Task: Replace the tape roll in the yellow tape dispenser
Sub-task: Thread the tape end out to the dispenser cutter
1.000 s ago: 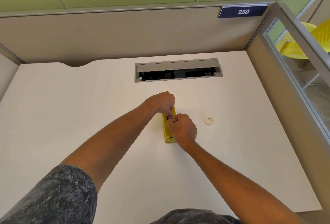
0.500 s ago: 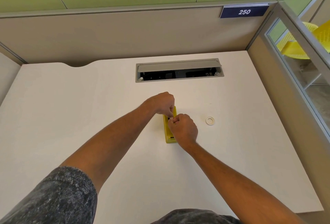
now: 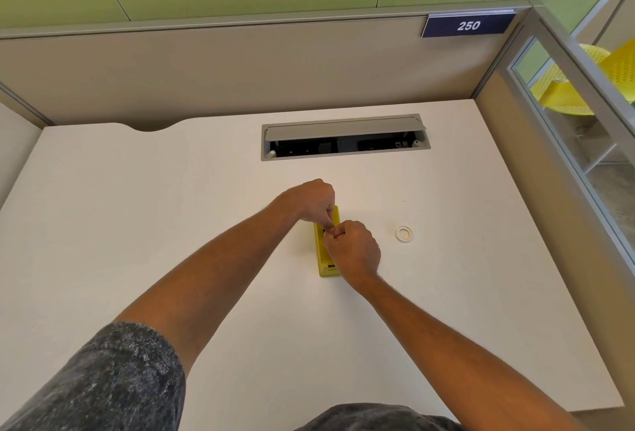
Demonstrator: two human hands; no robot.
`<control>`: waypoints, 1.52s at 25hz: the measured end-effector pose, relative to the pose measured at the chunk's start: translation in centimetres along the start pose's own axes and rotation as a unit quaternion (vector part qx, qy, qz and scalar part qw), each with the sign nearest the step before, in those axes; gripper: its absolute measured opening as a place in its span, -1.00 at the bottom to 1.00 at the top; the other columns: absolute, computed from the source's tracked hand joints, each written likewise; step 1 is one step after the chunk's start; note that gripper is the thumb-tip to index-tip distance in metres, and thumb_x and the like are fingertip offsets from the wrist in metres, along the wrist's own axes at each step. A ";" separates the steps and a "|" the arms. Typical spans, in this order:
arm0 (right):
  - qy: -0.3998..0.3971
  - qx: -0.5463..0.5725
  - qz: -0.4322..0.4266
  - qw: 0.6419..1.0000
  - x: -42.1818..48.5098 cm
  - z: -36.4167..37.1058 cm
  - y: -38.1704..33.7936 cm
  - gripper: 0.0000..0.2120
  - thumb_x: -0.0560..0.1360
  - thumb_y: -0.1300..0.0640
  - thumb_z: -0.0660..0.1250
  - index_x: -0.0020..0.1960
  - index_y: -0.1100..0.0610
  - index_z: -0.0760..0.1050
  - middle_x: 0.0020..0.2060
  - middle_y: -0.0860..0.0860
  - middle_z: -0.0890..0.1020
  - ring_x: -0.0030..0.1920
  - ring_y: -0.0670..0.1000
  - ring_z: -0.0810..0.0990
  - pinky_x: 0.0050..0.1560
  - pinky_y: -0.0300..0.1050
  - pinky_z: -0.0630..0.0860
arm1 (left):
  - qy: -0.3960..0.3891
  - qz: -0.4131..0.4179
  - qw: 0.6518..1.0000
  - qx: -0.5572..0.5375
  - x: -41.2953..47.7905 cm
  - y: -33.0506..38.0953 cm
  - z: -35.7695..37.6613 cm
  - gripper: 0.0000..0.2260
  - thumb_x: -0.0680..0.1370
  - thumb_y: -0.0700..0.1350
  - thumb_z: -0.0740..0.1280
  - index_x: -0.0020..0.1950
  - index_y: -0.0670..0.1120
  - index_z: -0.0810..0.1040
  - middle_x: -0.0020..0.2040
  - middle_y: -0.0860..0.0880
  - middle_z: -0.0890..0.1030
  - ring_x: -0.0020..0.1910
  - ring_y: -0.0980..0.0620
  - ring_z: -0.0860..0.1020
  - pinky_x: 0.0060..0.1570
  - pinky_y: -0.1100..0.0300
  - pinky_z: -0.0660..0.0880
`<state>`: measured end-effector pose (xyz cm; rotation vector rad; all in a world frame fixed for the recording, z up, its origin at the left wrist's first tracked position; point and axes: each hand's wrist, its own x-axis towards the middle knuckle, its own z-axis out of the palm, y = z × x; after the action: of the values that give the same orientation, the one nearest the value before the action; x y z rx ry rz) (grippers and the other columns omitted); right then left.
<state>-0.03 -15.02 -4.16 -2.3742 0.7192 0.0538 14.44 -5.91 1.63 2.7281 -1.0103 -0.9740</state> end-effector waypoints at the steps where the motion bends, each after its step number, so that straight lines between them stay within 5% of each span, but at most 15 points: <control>1: 0.000 0.000 0.000 1.000 0.0 0.0 0.0 -0.74 0.56 -0.21 0.38 -0.15 -0.05 0.57 -0.17 -0.10 0.64 -0.22 0.00 0.65 -0.18 -0.02 0.65 | 0.002 0.001 1.000 0.003 0.1 0.0 0.1 -0.77 0.51 0.05 0.61 -0.08 -0.12 0.80 -0.18 -0.02 0.75 -0.27 0.09 0.58 -0.28 0.24 0.45; 7: 0.008 0.001 -0.003 1.000 0.0 0.2 0.0 -0.71 0.57 -0.24 0.37 -0.16 -0.05 0.59 -0.19 -0.11 0.65 -0.24 -0.02 0.65 -0.22 -0.06 0.63 | 0.009 0.003 1.000 -0.001 0.1 -0.1 0.1 -0.82 0.54 0.01 0.60 -0.09 -0.10 0.79 -0.27 0.06 0.66 -0.32 0.12 0.55 -0.31 0.27 0.38; 18: 0.003 0.000 0.000 1.000 -0.1 -0.1 0.0 -0.72 0.58 -0.22 0.36 -0.14 -0.04 0.59 -0.17 -0.09 0.66 -0.23 -0.01 0.65 -0.20 -0.04 0.63 | 0.007 -0.004 0.999 -0.031 -0.2 -0.3 0.3 -0.76 0.54 -0.02 0.54 -0.09 -0.21 0.78 -0.09 -0.14 0.79 -0.25 0.03 0.56 -0.26 0.18 0.45; 38: 0.003 0.014 0.006 1.000 -0.2 -0.4 -0.3 -0.69 0.57 -0.24 0.39 -0.26 -0.12 0.47 -0.24 -0.15 0.62 -0.24 -0.02 0.65 -0.20 -0.03 0.65 | 0.030 0.003 0.999 -0.035 -0.6 -0.4 0.6 -0.87 0.56 -0.07 0.54 -0.04 -0.13 0.77 -0.12 -0.02 0.73 -0.15 0.04 0.63 -0.25 0.24 0.43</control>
<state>-0.06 -14.97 -3.65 -2.3443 0.7317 0.0421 13.90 -5.14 1.36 2.6783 -0.9552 -0.9021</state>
